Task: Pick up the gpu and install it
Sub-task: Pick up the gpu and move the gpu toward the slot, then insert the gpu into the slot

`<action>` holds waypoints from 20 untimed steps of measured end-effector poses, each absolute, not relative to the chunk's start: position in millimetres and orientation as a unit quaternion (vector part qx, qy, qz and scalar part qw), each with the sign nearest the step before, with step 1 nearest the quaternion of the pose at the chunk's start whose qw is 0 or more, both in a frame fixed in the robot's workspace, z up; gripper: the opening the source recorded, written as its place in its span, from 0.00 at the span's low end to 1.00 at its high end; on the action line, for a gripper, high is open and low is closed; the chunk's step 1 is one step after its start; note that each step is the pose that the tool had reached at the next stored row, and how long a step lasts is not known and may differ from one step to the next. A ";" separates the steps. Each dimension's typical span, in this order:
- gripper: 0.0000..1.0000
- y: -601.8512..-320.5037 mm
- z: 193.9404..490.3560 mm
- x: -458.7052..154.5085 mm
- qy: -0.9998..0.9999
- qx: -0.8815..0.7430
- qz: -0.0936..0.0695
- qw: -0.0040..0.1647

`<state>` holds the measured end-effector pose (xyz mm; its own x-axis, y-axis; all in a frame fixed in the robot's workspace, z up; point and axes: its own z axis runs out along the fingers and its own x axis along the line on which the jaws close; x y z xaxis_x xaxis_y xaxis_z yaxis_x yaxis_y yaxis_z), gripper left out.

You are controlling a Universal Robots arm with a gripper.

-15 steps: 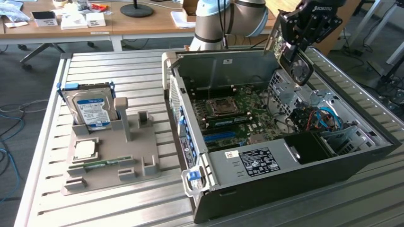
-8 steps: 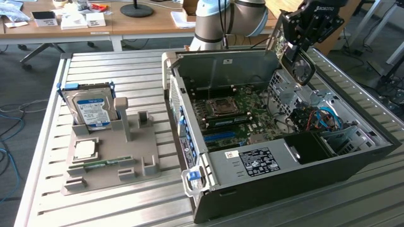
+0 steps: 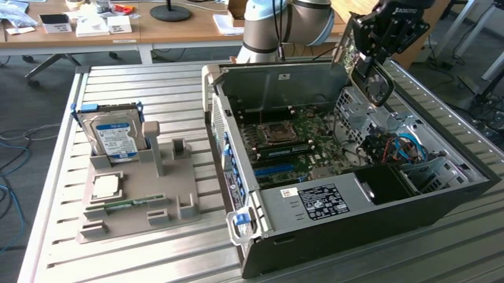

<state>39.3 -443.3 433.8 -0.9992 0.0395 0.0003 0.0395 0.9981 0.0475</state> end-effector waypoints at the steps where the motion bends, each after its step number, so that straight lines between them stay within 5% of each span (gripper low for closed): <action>1: 0.27 -443.3 433.8 39.3 1.000 0.020 0.024 0.000; 20: 0.27 -443.3 433.6 39.2 1.000 -0.019 0.024 -0.001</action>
